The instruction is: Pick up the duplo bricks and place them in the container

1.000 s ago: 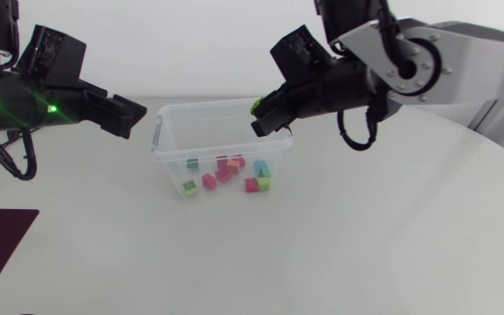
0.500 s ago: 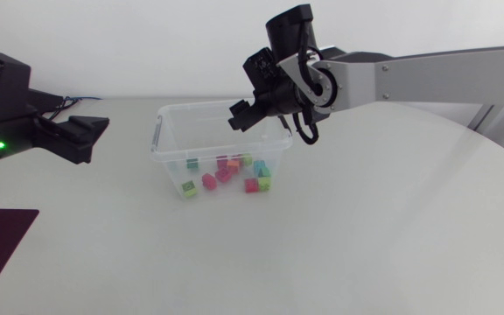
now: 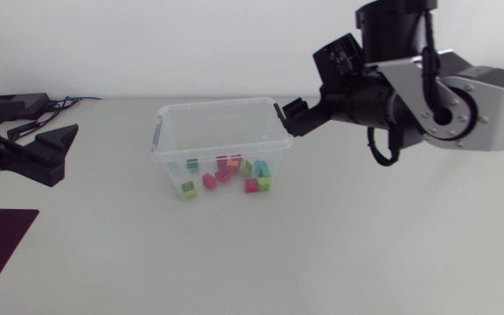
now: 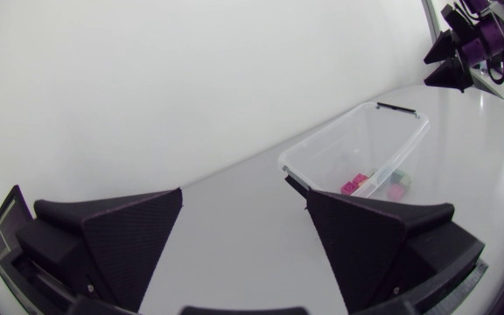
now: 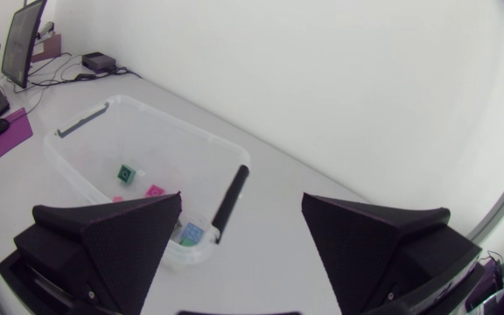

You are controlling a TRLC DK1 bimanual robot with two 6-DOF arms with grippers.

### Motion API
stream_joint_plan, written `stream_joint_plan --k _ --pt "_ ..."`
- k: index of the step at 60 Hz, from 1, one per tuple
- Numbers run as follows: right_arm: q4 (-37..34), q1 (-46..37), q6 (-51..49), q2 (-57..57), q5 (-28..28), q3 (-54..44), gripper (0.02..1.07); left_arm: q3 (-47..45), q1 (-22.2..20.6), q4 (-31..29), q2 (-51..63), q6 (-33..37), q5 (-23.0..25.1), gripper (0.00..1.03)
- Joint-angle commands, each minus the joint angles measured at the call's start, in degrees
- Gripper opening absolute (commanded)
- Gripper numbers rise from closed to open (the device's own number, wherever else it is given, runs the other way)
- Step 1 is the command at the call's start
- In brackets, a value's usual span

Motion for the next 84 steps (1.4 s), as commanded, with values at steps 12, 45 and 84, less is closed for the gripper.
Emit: stream_joint_plan --k 12,45,84 --pt "0.1 -6.3 -2.0 -15.0 0.5 -11.5 1.02 -6.6 -0.1 4.0 -10.1 -2.0 -0.1 0.99" --pt "-7.5 -18.8 -6.5 -49.6 -0.2 -30.9 1.02 -16.1 4.2 5.1 -22.1 -5.0 -0.1 0.99" --pt "0.7 -26.8 8.0 -71.5 -7.9 -52.8 1.02 -32.3 3.3 10.4 -32.7 -19.6 -0.3 0.99"
